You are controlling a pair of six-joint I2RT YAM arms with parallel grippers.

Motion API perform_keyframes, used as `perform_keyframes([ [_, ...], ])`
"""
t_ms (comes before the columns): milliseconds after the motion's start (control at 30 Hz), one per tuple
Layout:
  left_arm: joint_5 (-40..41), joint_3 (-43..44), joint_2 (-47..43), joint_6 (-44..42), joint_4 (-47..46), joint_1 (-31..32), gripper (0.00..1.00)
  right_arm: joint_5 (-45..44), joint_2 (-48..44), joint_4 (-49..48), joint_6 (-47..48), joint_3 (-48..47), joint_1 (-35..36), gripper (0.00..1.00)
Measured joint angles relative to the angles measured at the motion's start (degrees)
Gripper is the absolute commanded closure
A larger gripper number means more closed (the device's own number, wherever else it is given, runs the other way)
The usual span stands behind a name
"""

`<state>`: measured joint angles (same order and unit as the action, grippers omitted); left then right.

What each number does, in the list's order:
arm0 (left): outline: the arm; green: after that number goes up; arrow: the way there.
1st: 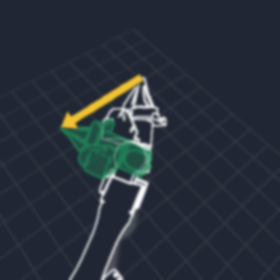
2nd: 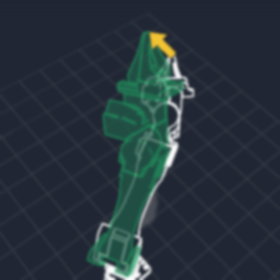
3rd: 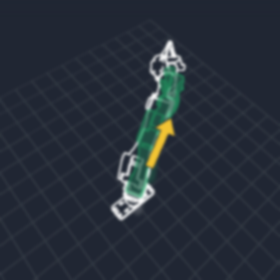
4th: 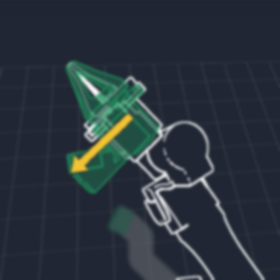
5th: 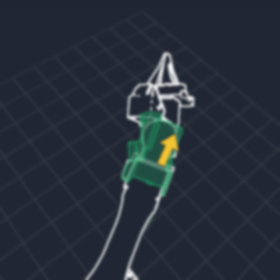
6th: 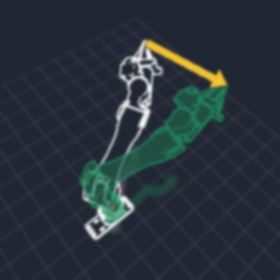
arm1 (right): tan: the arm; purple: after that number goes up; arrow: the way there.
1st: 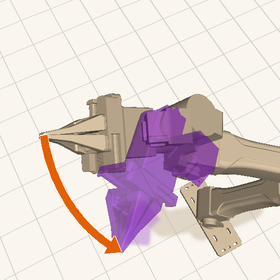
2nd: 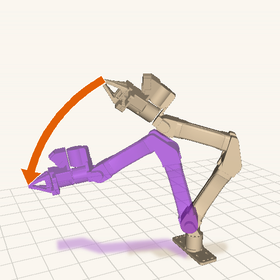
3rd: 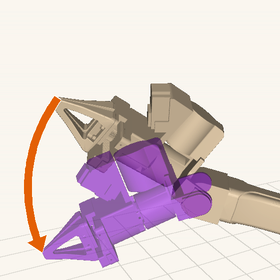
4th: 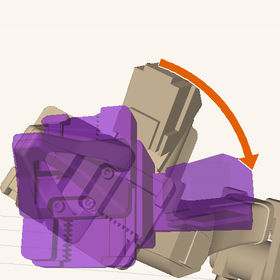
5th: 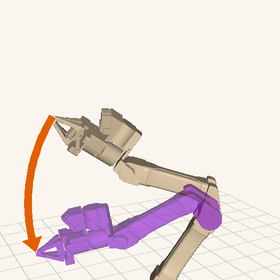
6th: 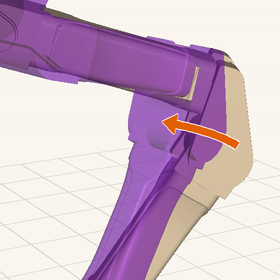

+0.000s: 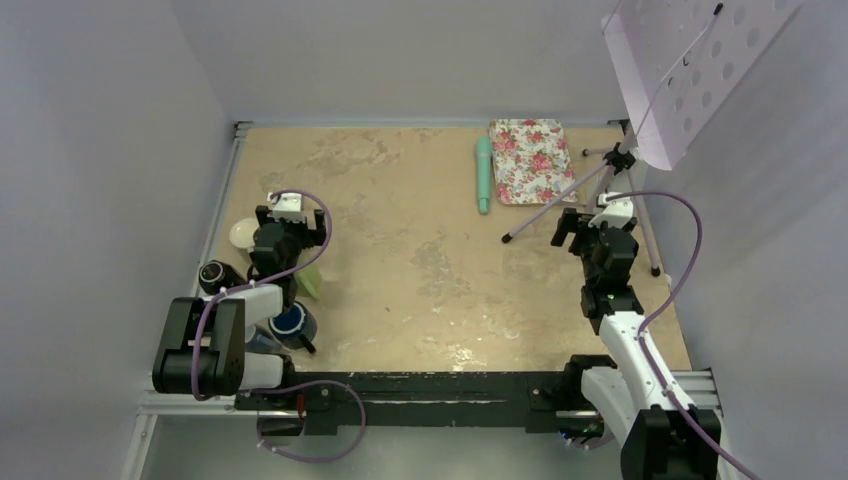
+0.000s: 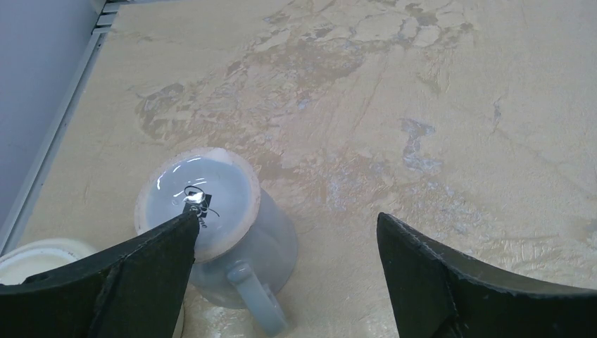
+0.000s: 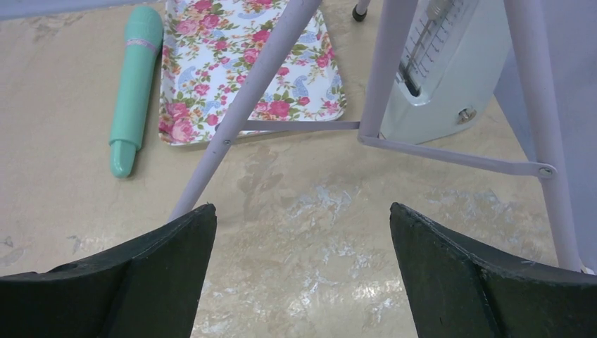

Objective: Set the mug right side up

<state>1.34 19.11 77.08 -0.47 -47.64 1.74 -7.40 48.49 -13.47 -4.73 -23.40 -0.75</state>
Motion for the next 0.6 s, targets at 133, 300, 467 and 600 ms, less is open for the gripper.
perform_keyframes([
  [133, 0.00, 0.00, 0.07, 0.02, -0.11, 0.00, 0.00, 1.14, 0.39, -0.02, -0.15, -0.15, 0.00, 0.04],
  [300, 0.00, 0.00, 0.22, 0.00, -0.37, -0.09, 0.00, 2.69, 1.66, 0.57, -0.17, -1.44, 0.00, 0.04],
  [467, -4.20, 0.52, -2.69, -1.18, 4.57, -0.24, 0.00, 5.07, 2.10, 1.49, 0.09, -4.33, 0.00, 0.04],
  [600, -18.36, 12.63, -7.67, -9.42, 27.54, -0.28, 0.00, 7.13, 2.08, 1.99, 0.37, -4.94, 0.00, 0.04],
])
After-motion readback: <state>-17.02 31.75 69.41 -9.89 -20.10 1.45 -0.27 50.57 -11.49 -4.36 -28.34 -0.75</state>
